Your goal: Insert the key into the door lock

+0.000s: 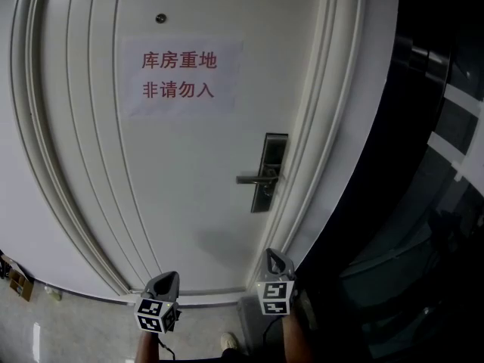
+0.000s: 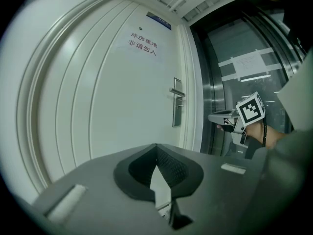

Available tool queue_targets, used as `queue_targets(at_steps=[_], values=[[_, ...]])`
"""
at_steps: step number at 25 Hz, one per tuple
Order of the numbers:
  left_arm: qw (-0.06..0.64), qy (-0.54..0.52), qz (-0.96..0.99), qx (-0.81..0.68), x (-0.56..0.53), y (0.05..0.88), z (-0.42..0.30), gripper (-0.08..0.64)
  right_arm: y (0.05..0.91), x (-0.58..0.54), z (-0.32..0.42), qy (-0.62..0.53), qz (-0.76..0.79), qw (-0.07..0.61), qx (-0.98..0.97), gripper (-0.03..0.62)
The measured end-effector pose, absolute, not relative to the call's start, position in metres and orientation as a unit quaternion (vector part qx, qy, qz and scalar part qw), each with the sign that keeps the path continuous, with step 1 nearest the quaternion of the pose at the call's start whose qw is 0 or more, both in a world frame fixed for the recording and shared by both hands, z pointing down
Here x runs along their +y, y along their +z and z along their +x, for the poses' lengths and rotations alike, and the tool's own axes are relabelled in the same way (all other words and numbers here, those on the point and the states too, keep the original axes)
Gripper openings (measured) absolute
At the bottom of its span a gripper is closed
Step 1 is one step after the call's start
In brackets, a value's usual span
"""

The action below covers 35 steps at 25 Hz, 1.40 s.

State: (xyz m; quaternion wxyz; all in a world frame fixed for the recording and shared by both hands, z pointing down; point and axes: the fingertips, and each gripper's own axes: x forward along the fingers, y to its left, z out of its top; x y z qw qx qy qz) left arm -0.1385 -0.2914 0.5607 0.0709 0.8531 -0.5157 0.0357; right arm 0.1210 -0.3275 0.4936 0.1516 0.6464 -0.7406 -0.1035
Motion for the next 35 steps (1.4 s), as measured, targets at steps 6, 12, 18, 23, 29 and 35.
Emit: queue_targets(at_steps=[6, 12, 18, 23, 29, 35], values=[[0.063, 0.038, 0.858, -0.508, -0.279, 0.555, -0.131, 0.002, 0.505, -0.301, 0.108, -0.046, 0.624, 0.08, -0.776, 0.002], [0.064, 0.039, 0.864, -0.498, -0.266, 0.558, -0.121, 0.002, 0.523, -0.277, 0.105, -0.003, 0.609, 0.044, -0.792, 0.002], [0.058, 0.033, 0.865, -0.497, -0.251, 0.555, -0.117, 0.002, 0.535, -0.252, 0.104, 0.013, 0.603, 0.032, -0.797, 0.002], [0.056, 0.026, 0.865, -0.497, -0.235, 0.552, -0.116, 0.002, 0.539, -0.231, 0.104, 0.007, 0.6, 0.032, -0.8, 0.002], [0.051, 0.027, 0.868, -0.493, -0.213, 0.552, -0.111, 0.002, 0.537, -0.209, 0.103, 0.002, 0.599, 0.019, -0.8, 0.002], [0.052, 0.021, 0.866, -0.497, -0.205, 0.553, -0.112, 0.002, 0.541, -0.198, 0.097, 0.001, 0.591, 0.021, -0.807, 0.002]])
